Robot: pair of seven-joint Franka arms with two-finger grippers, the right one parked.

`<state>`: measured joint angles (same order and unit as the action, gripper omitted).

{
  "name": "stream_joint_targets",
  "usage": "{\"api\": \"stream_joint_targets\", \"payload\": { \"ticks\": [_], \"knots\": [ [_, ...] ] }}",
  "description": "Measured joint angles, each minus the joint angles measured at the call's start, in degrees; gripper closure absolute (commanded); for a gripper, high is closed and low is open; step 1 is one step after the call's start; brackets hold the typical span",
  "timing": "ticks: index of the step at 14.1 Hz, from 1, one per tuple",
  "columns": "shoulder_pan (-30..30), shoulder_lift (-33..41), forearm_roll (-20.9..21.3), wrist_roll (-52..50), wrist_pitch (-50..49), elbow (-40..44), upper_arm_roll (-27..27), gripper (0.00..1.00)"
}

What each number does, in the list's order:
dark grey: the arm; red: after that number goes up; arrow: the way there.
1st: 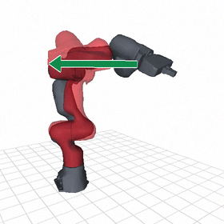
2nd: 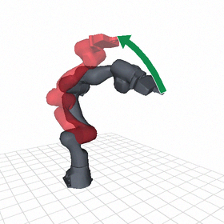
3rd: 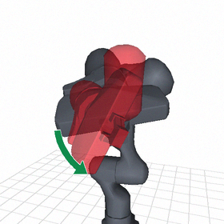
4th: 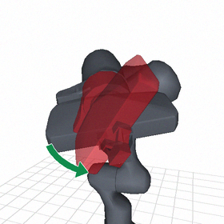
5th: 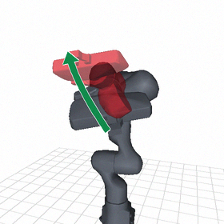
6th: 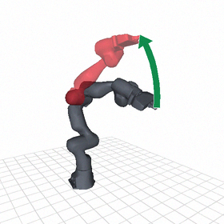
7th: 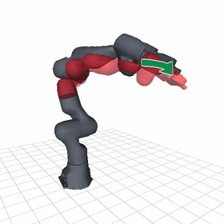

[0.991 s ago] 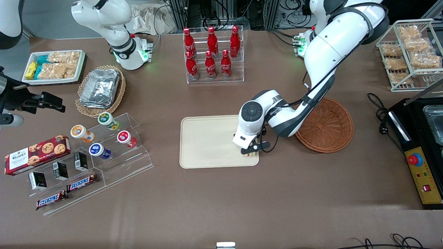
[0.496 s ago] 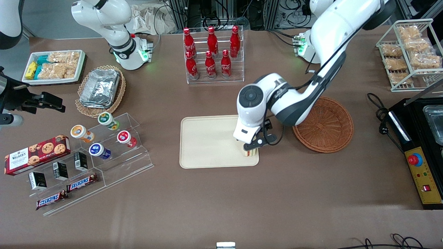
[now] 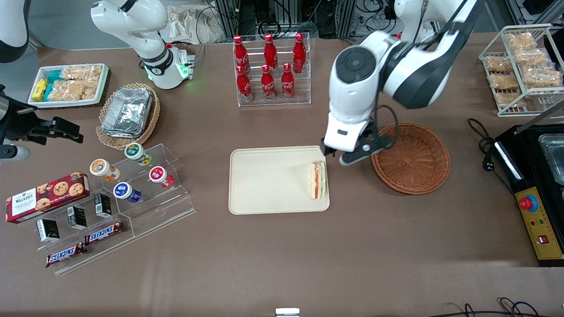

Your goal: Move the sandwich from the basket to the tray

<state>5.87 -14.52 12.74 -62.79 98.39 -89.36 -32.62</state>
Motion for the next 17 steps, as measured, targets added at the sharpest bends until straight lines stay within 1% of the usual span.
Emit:
{"api": "stream_joint_targets", "payload": {
  "ticks": [3, 6, 9, 13, 15, 17],
  "knots": [
    [2.01, 9.21, -7.8, 14.22, -8.05, -0.09, 10.06, 0.0],
    [2.51, 17.54, -10.81, 30.49, -12.4, -2.86, 19.03, 0.0],
    [1.5, 23.6, -12.03, 46.38, -12.7, -7.82, 26.37, 0.0],
    [-0.2, 25.24, -12.27, 60.18, -13.14, -9.46, 32.91, 0.0],
    [-0.52, 24.79, -12.25, 63.15, -13.02, -9.37, 34.68, 0.0],
    [-0.81, 23.6, -12.25, 63.53, -13.05, -8.49, 34.94, 0.0]
  ]
}}
